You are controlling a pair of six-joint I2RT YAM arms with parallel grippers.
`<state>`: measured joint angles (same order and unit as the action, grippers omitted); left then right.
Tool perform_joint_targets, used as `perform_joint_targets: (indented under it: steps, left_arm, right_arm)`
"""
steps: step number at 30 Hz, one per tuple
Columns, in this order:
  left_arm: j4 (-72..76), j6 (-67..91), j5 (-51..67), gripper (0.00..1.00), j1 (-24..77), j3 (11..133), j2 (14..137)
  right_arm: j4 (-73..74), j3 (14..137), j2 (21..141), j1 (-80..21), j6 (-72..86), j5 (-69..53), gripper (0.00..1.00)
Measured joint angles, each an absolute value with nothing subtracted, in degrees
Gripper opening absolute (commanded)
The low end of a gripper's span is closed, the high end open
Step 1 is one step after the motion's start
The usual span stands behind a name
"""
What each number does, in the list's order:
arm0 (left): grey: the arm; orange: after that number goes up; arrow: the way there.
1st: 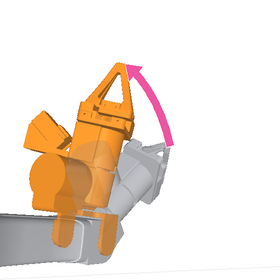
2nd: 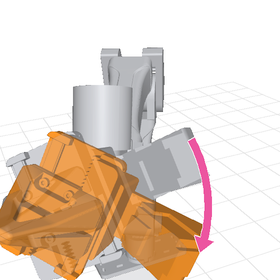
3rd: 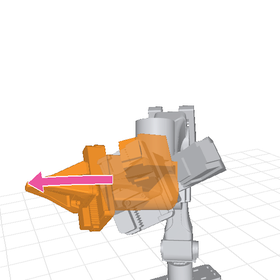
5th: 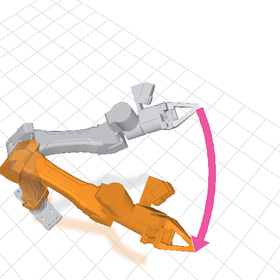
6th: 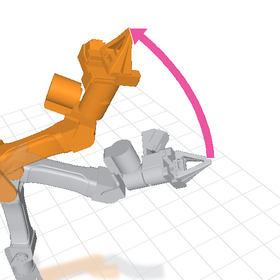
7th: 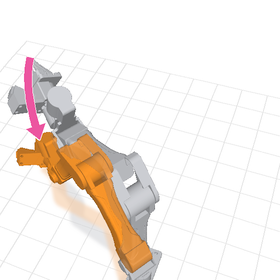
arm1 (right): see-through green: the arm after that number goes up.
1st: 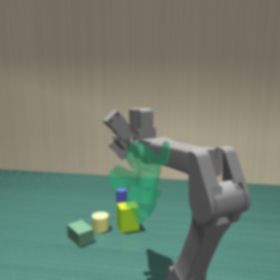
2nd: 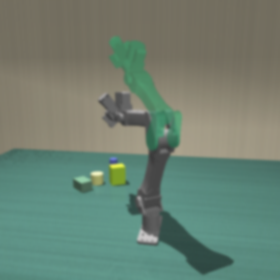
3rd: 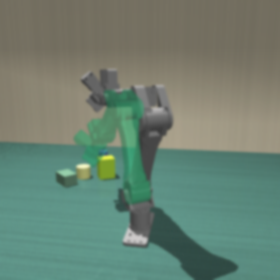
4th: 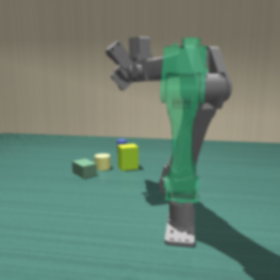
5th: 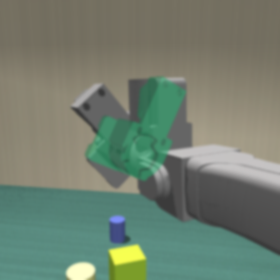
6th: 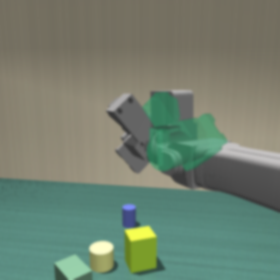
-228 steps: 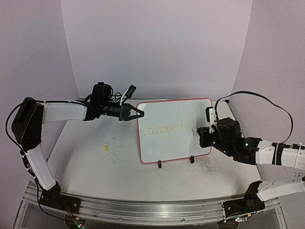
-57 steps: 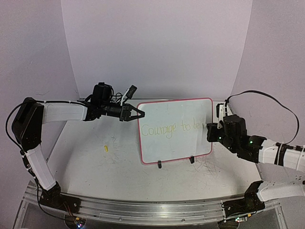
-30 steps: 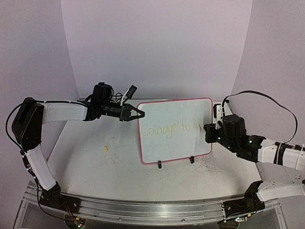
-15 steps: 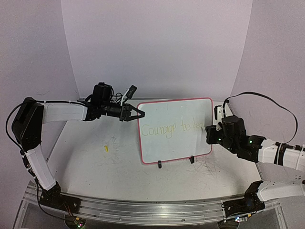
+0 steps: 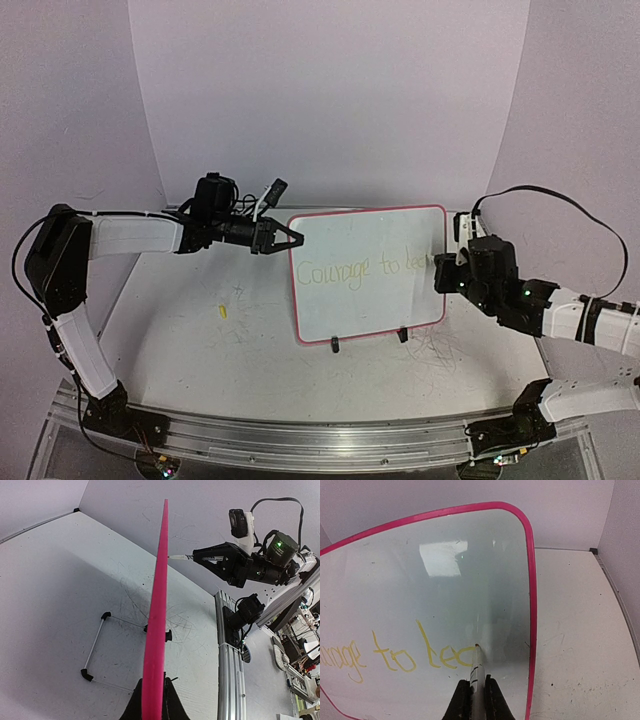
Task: Write a sentence on the whiteboard
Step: Write a sentence at the center of the board.
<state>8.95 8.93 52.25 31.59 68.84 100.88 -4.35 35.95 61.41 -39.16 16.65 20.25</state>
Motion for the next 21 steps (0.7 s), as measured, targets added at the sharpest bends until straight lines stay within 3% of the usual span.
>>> perform_joint_targets:
  steps: [21]
  left_arm:
    - [9.0,8.9,52.2,0.0,31.6,68.8,100.9]
  right_arm:
    - [-2.8,32.5,59.7,-39.1,19.0,19.4,0.0]
